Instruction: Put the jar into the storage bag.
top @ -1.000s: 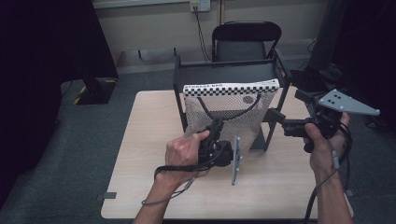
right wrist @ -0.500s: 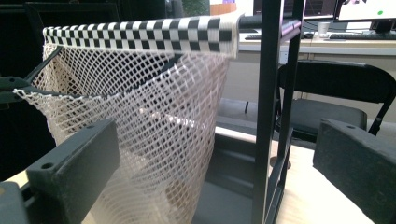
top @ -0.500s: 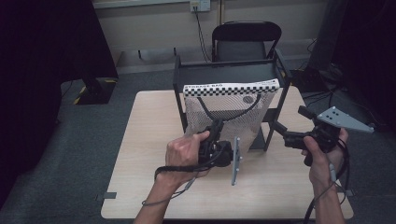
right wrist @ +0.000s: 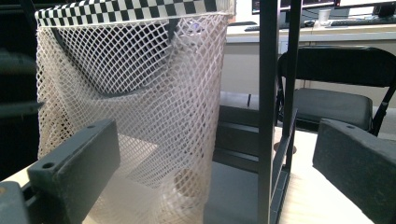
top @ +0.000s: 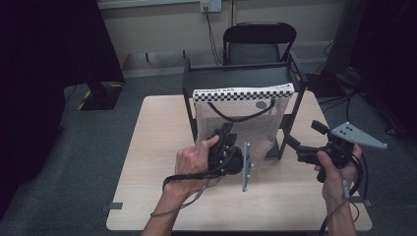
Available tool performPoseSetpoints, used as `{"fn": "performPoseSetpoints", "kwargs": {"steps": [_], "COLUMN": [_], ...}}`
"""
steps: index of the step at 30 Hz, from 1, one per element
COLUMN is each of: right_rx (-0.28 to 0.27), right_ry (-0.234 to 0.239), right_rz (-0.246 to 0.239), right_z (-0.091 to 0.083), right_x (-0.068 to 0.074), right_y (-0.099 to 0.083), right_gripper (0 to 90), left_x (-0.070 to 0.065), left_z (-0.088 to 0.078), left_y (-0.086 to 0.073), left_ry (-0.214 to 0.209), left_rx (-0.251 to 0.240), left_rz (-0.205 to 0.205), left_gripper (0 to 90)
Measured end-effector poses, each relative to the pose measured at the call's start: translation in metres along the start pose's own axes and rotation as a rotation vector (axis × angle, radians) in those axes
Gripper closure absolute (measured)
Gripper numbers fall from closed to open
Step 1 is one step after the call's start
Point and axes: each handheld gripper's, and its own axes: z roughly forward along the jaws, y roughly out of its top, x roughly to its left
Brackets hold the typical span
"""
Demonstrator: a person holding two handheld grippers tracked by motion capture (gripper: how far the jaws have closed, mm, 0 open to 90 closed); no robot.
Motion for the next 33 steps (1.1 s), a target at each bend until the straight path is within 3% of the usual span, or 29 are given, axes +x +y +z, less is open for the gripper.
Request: {"fn": "performPoseSetpoints", "kwargs": {"steps": [1, 2, 5, 8, 10, 15, 22, 26, 29, 30, 31, 32, 33], "right_rx": [0.000, 0.000, 0.000, 0.000, 0.003, 0.007, 0.027, 0.032, 0.040, 0.044, 0.044, 0.049, 0.061], "right_ry": [-0.001, -0.001, -0.001, -0.009, -0.011, -0.017, -0.021, -0.034, -0.051, -0.061, -0.061, -0.074, -0.092], "right_rz": [-0.001, -0.001, -0.003, -0.003, 0.001, 0.003, 0.014, 0.026, 0.029, 0.027, 0.027, 0.026, 0.018], "right_z": [0.000, 0.000, -0.002, -0.003, -0.003, -0.005, -0.004, -0.005, -0.007, -0.008, -0.008, -0.008, -0.008], "right_x": [0.000, 0.000, 0.002, 0.002, 0.003, 0.003, 0.003, 0.004, 0.006, 0.007, 0.007, 0.008, 0.010], "right_y": [0.000, 0.000, -0.002, -0.005, -0.007, -0.011, -0.024, -0.033, -0.041, -0.044, -0.044, -0.046, -0.052], "right_gripper": [0.0, 0.0, 0.0, 0.0, 0.0, 0.0, 0.0, 0.0, 0.0, 0.0, 0.0, 0.0, 0.0], "left_x": [0.000, 0.001, 0.003, 0.006, 0.005, 0.005, -0.001, -0.007, -0.014, -0.020, -0.020, -0.023, -0.031], "left_z": [-0.001, -0.001, -0.004, -0.007, -0.007, -0.011, -0.015, -0.019, -0.022, -0.022, -0.022, -0.022, -0.022], "left_y": [-0.001, -0.002, -0.008, -0.018, -0.025, -0.046, -0.072, -0.085, -0.094, -0.100, -0.100, -0.104, -0.113], "left_ry": [0.004, 0.005, 0.009, -0.014, -0.023, 0.000, 0.026, 0.032, 0.016, 0.008, 0.008, 0.004, 0.003], "left_rx": [-0.006, -0.004, -0.036, -0.064, -0.063, -0.062, -0.029, -0.027, -0.023, -0.001, -0.001, 0.003, 0.037], "left_rz": [-0.013, -0.035, -0.119, -0.211, -0.248, -0.393, -0.522, -0.616, -0.707, -0.756, -0.756, -0.808, -0.881], "left_gripper": [38.1, 38.1, 12.1, 4.7, 2.7, 2.0, 1.6, 2.4, 3.5, 3.7, 3.7, 3.7, 3.6]}}
